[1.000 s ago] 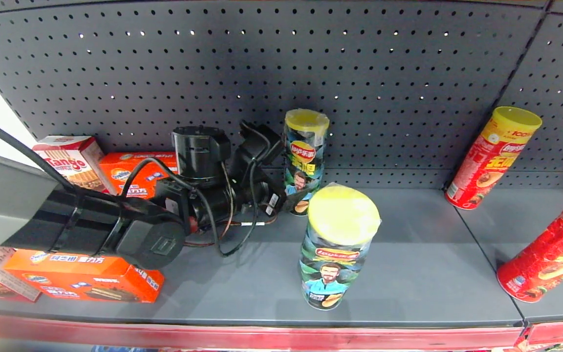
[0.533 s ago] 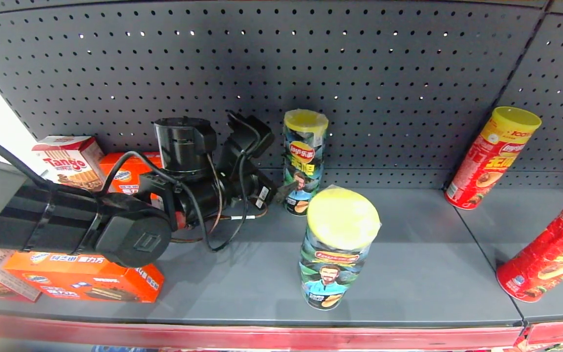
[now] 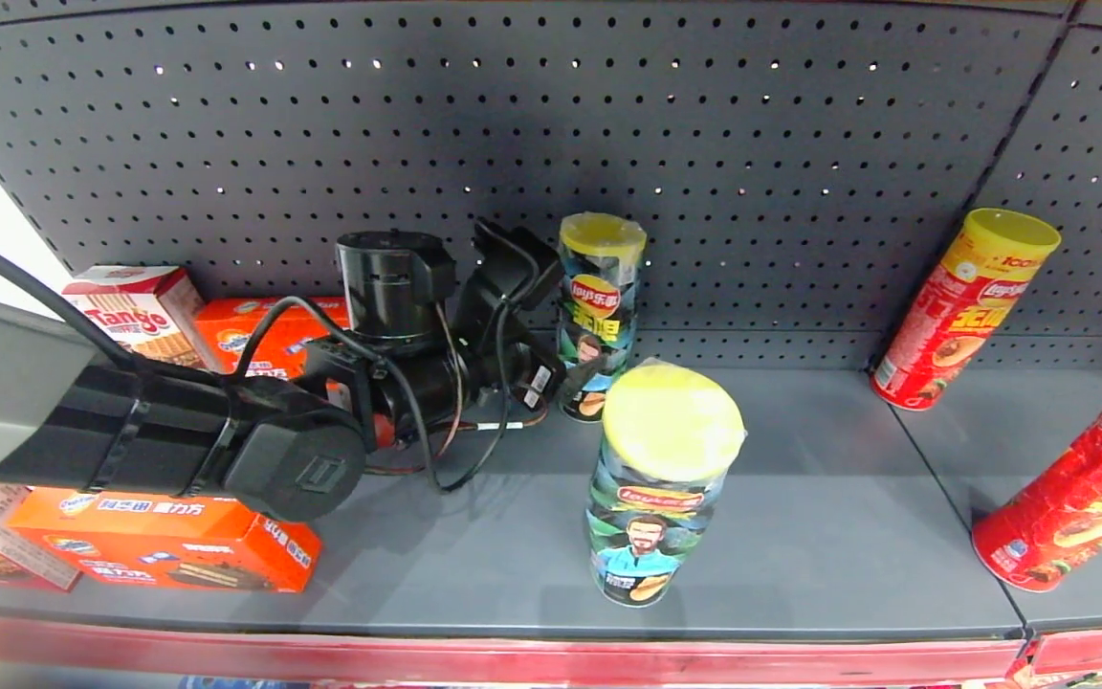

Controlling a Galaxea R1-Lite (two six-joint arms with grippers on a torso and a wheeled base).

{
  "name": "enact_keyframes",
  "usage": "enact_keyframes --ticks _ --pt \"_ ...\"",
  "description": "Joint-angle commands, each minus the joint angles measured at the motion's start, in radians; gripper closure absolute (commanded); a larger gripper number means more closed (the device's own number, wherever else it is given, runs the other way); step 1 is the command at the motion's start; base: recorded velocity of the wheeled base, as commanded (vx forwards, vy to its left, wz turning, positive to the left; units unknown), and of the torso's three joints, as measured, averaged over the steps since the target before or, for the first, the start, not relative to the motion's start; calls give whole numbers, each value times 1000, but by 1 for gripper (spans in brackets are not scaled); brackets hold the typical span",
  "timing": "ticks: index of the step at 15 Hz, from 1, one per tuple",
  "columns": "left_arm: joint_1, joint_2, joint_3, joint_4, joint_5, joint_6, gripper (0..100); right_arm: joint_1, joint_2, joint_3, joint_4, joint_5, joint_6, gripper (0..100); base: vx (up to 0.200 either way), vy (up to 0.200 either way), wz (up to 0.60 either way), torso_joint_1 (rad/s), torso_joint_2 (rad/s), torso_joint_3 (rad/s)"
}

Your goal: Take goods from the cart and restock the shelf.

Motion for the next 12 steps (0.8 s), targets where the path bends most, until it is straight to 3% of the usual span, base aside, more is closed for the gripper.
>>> enact_keyframes --ticks 1,7,12 --pt "-8 16 -9 0 17 0 0 0 1 0 0 0 0 0 0 0 0 0 0 0" --pt "-2 -10 3 0 92 1 0 0 1 0 0 0 0 0 0 0 0 0 0 0" --pt "-15 22 -20 0 94 1 0 0 1 0 0 0 0 0 0 0 0 0 0 0"
